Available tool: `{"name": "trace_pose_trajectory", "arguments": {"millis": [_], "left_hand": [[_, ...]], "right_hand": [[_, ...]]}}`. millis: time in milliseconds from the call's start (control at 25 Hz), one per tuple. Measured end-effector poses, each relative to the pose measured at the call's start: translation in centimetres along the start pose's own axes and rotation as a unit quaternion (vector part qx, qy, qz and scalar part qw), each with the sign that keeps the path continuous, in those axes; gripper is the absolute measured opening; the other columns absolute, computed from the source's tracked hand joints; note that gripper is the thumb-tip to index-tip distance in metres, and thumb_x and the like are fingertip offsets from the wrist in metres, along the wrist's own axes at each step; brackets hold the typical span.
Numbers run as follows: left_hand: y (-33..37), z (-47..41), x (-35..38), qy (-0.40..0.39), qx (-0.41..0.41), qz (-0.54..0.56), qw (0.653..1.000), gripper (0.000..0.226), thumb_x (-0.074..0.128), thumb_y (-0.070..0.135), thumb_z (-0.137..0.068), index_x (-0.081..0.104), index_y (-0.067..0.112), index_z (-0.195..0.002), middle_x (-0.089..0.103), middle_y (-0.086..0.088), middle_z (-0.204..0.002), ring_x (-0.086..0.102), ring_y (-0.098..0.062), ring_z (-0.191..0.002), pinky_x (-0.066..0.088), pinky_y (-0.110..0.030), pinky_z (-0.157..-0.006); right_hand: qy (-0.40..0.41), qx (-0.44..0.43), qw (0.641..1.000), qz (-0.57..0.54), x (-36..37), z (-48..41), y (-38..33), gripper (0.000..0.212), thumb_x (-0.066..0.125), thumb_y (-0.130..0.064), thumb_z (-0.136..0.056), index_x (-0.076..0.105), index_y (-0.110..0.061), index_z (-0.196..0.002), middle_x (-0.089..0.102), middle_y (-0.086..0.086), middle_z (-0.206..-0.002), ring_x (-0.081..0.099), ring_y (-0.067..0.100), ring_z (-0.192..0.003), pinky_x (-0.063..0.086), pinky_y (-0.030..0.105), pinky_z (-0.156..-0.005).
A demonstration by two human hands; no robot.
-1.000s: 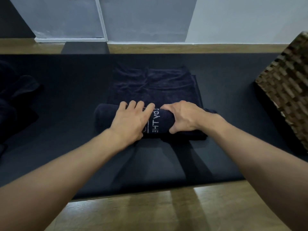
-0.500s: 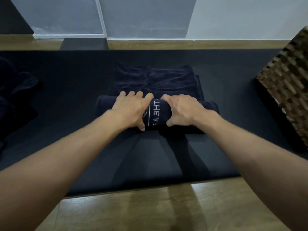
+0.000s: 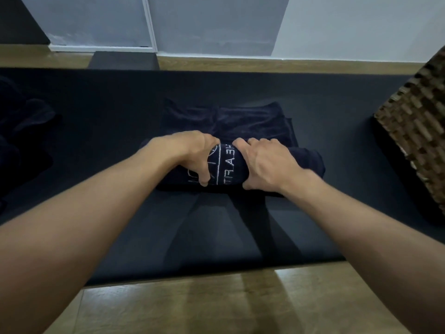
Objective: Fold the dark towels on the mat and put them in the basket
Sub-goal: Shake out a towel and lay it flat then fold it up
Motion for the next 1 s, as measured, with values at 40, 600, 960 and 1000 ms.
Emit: {"name": "trace_pose_trajectory", "arguments": {"millis": [40, 600, 960, 1000], "left_hand": [[0.4, 0.7, 1.0, 0.066, -0.007, -0.061, 0.996, 0.085, 0.087, 0.043, -0.057, 0.044, 0.028, -0.128, 0.06, 0.005, -0.11, 0.059, -0.023, -0.101, 0.046, -0.039, -0.086], [2.1, 1.2, 2.6, 0.195, -0.002, -0.158, 0.968, 0.093, 0.087, 0.042, -0.058, 0.04, 0.02, -0.135, 0.055, 0.0, -0.111, 0.056, -0.027, -0.104, 0.041, -0.041, -0.092], [1.2, 0.0, 0.4, 0.084, 0.049, -0.035, 0.995, 0.056, 0.081, 0.041, -0.058, 0.046, 0.02, -0.096, 0.061, 0.003, -0.093, 0.06, -0.02, -0.085, 0.047, -0.035, -0.073], [0.7, -0.8, -0.7, 0.022, 0.028, -0.002, 0.999, 0.058, 0.085, 0.041, -0.054, 0.049, 0.021, -0.095, 0.062, 0.004, -0.092, 0.061, -0.018, -0.083, 0.052, -0.036, -0.07]], "right_hand": [[-0.031, -0.005, 0.999, -0.039, -0.4, -0.6, 0.4, 0.07, 0.078, -0.039, -0.063, 0.043, -0.023, -0.122, 0.06, -0.001, -0.102, 0.06, 0.025, -0.094, 0.042, 0.035, -0.076], [-0.032, 0.002, 0.999, -0.012, -0.6, -0.8, 0.0, 0.061, 0.076, -0.034, -0.066, 0.041, -0.023, -0.114, 0.053, -0.005, -0.095, 0.057, 0.022, -0.087, 0.036, 0.035, -0.078], [-0.059, 0.024, 0.998, 0.024, -0.7, 0.1, 0.4, 0.094, 0.08, -0.047, -0.061, 0.03, -0.026, -0.138, 0.049, 0.0, -0.124, 0.051, 0.027, -0.112, 0.036, 0.044, -0.098], [-0.019, 0.024, 0.998, 0.062, -0.3, 0.6, 0.1, 0.099, 0.08, -0.048, -0.061, 0.027, -0.024, -0.141, 0.049, 0.002, -0.127, 0.051, 0.029, -0.114, 0.034, 0.044, -0.101]]}}
Point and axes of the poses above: each hand's wrist, its own z-axis away from the middle knuckle, its own x-axis out of the palm, y = z × x, the point moved 2 cm from there along -z, towards the middle knuckle
